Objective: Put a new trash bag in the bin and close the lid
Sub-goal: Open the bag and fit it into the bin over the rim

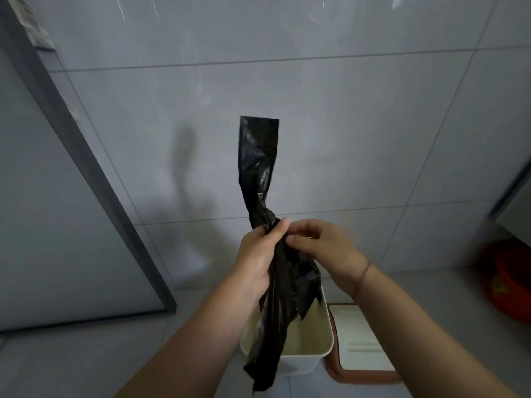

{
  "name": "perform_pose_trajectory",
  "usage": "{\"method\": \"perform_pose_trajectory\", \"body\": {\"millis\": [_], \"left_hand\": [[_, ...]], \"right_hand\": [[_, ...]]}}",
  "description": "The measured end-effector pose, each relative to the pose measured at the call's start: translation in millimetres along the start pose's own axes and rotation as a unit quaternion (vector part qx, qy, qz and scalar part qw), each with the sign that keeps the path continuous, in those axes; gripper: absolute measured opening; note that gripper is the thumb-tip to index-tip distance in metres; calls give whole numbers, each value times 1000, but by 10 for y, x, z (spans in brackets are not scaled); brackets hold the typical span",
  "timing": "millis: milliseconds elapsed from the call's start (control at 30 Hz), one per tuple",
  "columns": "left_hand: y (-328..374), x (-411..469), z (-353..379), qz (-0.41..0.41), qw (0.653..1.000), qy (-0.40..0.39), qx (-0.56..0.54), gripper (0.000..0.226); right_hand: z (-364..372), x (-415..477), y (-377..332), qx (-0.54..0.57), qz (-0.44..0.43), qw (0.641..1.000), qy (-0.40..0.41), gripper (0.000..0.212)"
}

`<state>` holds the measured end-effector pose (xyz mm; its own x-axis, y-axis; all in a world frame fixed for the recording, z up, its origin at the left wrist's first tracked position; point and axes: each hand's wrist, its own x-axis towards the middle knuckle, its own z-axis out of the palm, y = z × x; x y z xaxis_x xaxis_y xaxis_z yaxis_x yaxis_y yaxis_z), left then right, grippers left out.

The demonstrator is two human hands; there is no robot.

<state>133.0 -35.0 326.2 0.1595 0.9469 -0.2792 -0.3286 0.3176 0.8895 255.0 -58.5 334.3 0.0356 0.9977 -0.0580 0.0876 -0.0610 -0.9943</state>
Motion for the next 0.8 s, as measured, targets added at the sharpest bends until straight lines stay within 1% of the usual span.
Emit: {"method": "perform_pose_trajectory", "body": {"millis": [33, 100, 133, 200, 300, 467, 533, 633, 667, 733, 800], "left_hand": [[-9, 10, -3, -4, 1000, -2, -1, 30], [-27, 27, -9, -11, 1000, -20, -7, 40], [-36, 29, -10, -10, 999, -34, -16, 40], [-54, 38, -24, 0, 998, -54, -18, 30], [-61, 37, -47, 24, 999, -46, 11, 11], [-78, 45, -62, 76, 994, -54, 57, 4], [-84, 41, -56, 88, 992, -55, 72, 10], [-81, 26, -48, 95, 991, -51, 84, 29], [-79, 23, -46, 101, 990, -49, 90, 30], [-84, 35, -46, 119, 987, -39, 103, 16], [-75, 44, -36, 132, 985, -16, 112, 4]], "right_hand": [[-2, -20, 4, -30, -18, 999, 4, 11], [-27, -1, 10, -60, -47, 996, 49, 7], [-42, 7, 15, -59, -58, 994, 69, 5], [-74, 22, 27, -37, -64, 994, 83, 11], [-106, 19, 41, -12, -58, 997, 58, 23], [-109, 13, 39, -54, -74, 994, 53, 21], [-112, 7, 31, -76, -79, 992, 57, 19], [-119, 12, 34, -124, -89, 986, 72, 17], [-121, 17, 34, -139, -95, 983, 75, 16], [-119, 24, 36, -153, -104, 980, 75, 18], [-120, 28, 46, -137, -105, 983, 65, 22]]}}
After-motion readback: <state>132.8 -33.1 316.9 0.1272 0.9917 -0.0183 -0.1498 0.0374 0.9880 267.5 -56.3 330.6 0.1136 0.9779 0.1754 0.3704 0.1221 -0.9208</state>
